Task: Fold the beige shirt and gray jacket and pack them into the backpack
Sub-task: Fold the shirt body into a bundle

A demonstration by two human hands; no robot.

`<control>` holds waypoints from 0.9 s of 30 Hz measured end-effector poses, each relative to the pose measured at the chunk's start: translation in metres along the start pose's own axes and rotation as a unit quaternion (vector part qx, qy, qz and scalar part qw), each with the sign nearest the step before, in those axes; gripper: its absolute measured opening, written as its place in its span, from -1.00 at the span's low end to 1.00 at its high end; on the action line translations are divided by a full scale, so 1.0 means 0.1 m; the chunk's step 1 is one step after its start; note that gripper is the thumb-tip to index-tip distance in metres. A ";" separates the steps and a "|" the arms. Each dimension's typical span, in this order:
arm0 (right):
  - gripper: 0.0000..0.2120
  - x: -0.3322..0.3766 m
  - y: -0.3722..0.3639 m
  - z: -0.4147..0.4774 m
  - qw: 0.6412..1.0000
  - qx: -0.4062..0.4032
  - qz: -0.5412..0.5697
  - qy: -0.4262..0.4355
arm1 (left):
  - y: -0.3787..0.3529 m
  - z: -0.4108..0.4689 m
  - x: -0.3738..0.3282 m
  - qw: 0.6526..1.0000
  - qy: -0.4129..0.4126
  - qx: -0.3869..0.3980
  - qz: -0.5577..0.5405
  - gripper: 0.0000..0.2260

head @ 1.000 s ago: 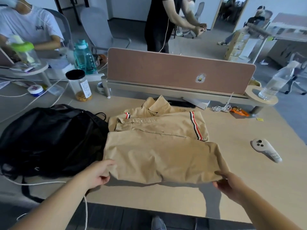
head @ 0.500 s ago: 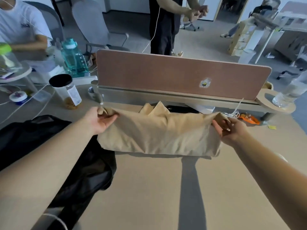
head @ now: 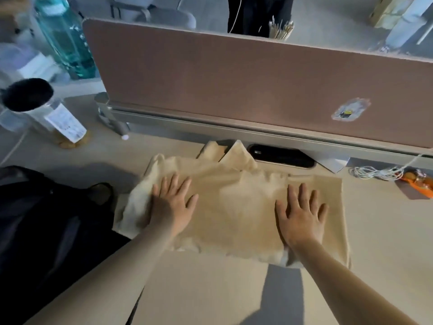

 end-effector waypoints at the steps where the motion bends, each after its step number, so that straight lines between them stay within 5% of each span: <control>1: -0.38 -0.07 -0.02 0.03 1.000 -0.007 -0.017 -0.011 | -0.02 0.05 0.08 1.000 0.008 -0.011 -0.015 -0.33; 13: -0.26 -0.09 -0.16 0.18 0.999 -0.031 -0.018 -0.016 | -0.27 0.18 0.07 0.999 0.021 -0.028 0.015 -0.42; 20: -0.48 -0.16 -0.10 0.17 1.000 0.016 0.009 -0.021 | -0.27 0.16 0.08 0.998 0.034 0.052 0.001 -0.38; 24: -0.50 -0.59 0.00 -0.26 0.978 -0.033 0.052 -0.198 | -0.12 0.11 0.15 0.989 -0.010 0.089 -0.114 -0.43; 27: -0.45 -0.98 -0.12 -0.76 0.934 -0.013 0.151 -0.324 | 0.27 -0.09 0.40 0.946 0.024 -0.036 -0.320 -0.63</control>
Point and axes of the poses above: each hand's wrist, its own z-axis towards the middle knuckle, its own y-axis out of the back of the hand, x = y × z, the point moved 7 cm from there along z, towards the middle knuckle, and after that the axes turned 4 degrees about -z, right-handed, at the moved point
